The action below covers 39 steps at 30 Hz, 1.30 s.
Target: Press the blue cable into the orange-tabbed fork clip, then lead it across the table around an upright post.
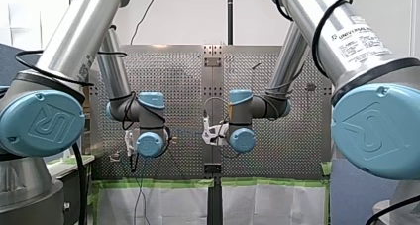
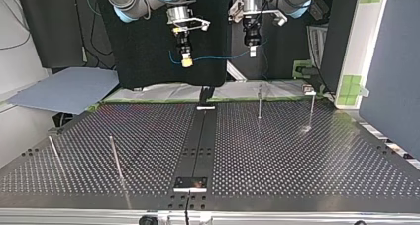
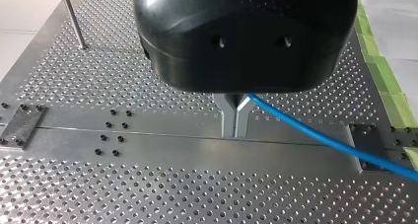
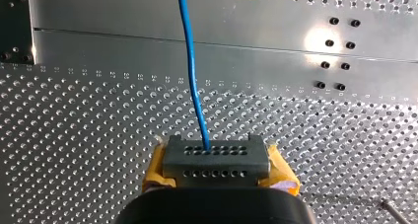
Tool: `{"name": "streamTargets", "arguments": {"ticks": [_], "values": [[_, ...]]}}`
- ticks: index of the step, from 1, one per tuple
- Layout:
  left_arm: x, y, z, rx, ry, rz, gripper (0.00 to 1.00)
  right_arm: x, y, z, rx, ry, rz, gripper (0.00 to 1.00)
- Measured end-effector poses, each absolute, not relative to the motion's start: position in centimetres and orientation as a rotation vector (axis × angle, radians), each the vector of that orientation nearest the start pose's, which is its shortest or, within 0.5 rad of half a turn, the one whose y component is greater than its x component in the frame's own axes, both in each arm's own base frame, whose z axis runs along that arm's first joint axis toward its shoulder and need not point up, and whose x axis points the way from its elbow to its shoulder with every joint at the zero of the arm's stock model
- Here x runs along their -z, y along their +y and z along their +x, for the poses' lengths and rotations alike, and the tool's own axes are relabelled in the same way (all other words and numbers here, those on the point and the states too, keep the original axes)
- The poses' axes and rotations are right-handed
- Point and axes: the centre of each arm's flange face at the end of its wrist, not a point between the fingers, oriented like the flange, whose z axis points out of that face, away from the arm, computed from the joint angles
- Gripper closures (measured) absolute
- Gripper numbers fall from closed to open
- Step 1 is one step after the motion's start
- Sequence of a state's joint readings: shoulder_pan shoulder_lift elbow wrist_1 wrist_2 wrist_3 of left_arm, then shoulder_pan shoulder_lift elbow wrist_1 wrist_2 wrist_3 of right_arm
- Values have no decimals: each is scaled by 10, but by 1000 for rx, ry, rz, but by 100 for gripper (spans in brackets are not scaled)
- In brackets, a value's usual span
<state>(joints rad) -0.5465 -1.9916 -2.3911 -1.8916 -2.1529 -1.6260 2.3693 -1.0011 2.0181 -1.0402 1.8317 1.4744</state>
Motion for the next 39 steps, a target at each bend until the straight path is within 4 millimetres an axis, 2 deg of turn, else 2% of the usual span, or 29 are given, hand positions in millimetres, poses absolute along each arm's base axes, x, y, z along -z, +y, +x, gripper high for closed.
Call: {"name": "streamTargets", "arguments": {"ticks": [31,34,39], "values": [[-82,-264,283,3,1604,-46,100,-89,-295,459,-1539,-806,1591,100],[-82,-264,283,3,1604,-46,100,-82,-289,467,-1532,-799,1622,100],[-82,-264,283,3,1604,-46,100,-54,-269,475,-1490,-788,1723,100]]}}
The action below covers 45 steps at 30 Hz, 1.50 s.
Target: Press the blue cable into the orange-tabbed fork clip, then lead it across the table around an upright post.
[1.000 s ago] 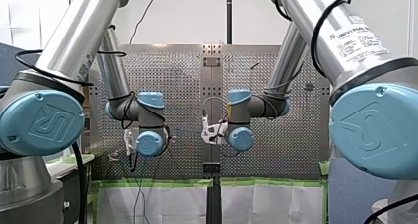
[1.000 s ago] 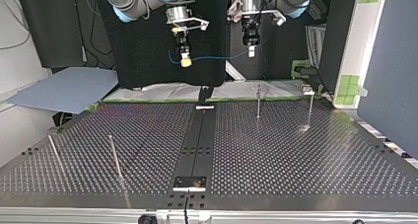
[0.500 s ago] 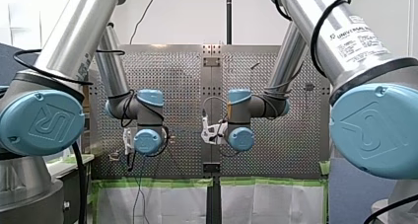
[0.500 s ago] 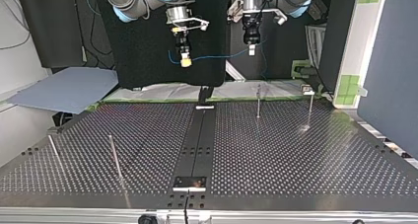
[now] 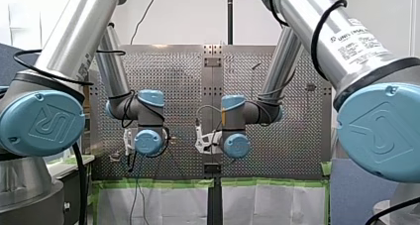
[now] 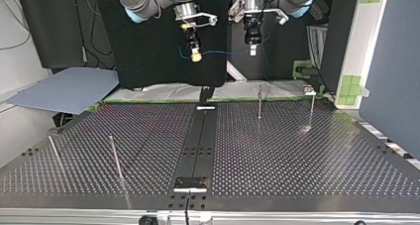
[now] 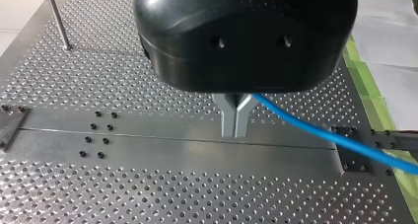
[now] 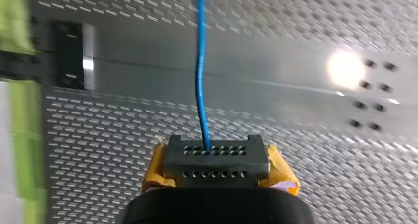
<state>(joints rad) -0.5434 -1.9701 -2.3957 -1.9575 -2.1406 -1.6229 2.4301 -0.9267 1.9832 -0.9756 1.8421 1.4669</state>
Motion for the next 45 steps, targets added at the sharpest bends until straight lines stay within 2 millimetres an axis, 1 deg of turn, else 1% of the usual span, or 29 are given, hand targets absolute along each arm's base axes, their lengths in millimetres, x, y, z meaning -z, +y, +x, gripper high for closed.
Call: {"name": "streamTargets", "arguments": {"ticks": [5,8,11,17,19,21,23,29,34,37,41,43,45], "values": [[-82,-264,283,3,1604,-46,100,-22,-261,471,-1437,-794,1790,100],[-82,-264,283,3,1604,-46,100,-9,-258,469,-1415,-798,1815,100],[-82,-264,283,3,1604,-46,100,-4,-257,468,-1407,-799,1824,100],[-81,-263,282,1,1606,-44,100,-3,-257,467,-1404,-800,1826,100],[-77,-261,280,-4,1613,-33,100,-7,-261,469,-1409,-803,1818,100],[-74,-260,278,-1,1616,-26,100,-18,-265,475,-1427,-809,1803,100],[-74,-259,277,5,1612,-30,100,-29,-269,479,-1445,-823,1789,100],[-85,-257,277,38,1609,-62,100,-57,-274,482,-1494,-869,1778,100],[-94,-251,267,88,1609,-89,100,-80,-279,485,-1562,-890,1758,100],[-98,-249,263,129,1589,-114,100,-99,-281,488,-1607,-888,1725,100],[-92,-249,264,169,1579,-130,100,-121,-285,491,-1661,-880,1669,100],[-88,-250,266,180,1575,-139,100,-126,-287,491,-1678,-879,1650,100],[-86,-250,270,190,1564,-152,100,-126,-290,491,-1685,-884,1639,100]]}}
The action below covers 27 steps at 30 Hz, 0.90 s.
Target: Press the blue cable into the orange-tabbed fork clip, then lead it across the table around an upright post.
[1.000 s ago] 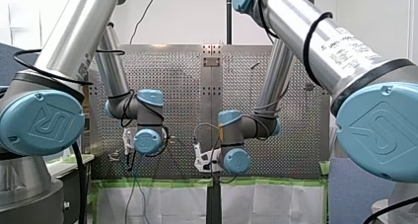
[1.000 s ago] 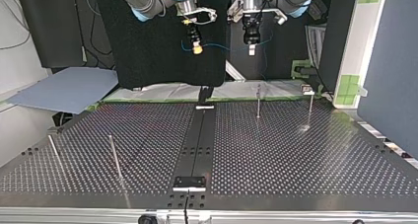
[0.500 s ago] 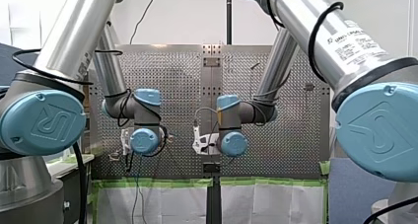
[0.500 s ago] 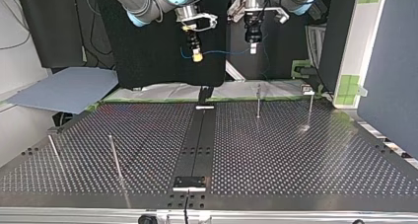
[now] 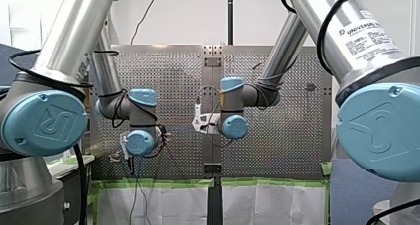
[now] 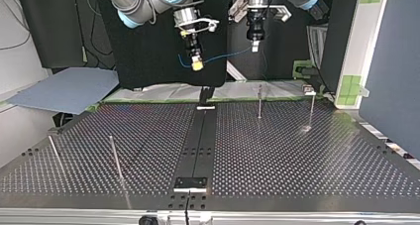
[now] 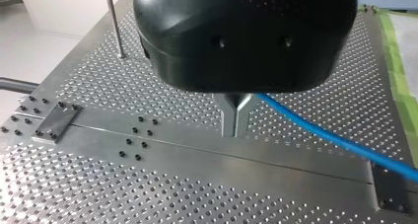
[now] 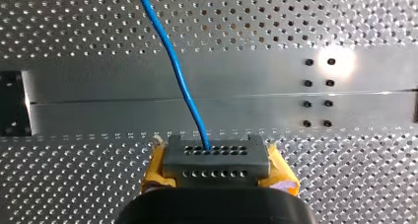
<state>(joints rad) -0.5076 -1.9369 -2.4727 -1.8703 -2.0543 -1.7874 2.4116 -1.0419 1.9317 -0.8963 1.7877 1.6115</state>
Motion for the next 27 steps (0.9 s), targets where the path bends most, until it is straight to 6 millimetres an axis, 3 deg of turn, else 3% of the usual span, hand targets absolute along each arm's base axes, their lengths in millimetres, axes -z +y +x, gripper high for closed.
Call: {"name": "streamTargets", "arguments": {"ticks": [10,20,27], "values": [[-86,-240,291,193,1511,-192,100,-90,-304,488,-1655,-915,1653,100],[-59,-221,318,132,1557,-155,100,-60,-320,499,-1668,-928,1647,100],[-46,-219,342,116,1556,-157,100,-41,-337,510,-1674,-939,1648,100]]}}
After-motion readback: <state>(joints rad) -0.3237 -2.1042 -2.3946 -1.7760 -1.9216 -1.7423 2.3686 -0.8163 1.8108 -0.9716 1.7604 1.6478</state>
